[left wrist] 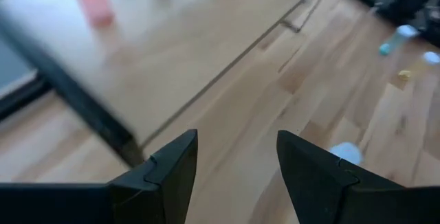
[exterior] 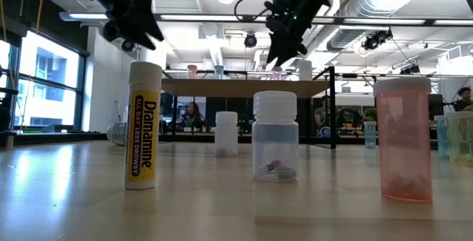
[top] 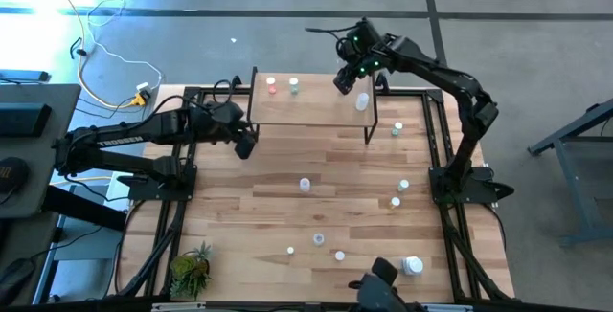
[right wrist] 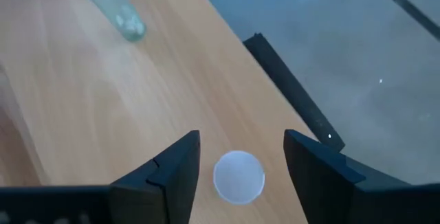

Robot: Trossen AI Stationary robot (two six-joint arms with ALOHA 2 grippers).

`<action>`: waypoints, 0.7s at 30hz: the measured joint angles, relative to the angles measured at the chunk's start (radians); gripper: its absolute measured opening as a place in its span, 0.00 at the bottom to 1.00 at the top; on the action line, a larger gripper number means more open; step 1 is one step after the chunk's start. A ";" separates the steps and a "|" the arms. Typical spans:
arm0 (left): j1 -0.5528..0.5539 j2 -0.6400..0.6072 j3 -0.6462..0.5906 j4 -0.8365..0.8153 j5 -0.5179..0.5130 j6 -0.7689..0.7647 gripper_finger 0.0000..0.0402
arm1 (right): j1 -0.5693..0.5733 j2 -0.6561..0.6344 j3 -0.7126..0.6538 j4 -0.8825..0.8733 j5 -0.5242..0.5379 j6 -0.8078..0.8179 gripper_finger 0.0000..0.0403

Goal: Pick and place medicine bottles onto shelf by color
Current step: Put the white pill bottle on the shelf

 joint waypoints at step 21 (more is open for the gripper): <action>-0.032 0.005 -0.023 -0.410 -0.281 -0.478 0.47 | 0.000 0.000 0.058 -0.049 0.040 -0.016 0.50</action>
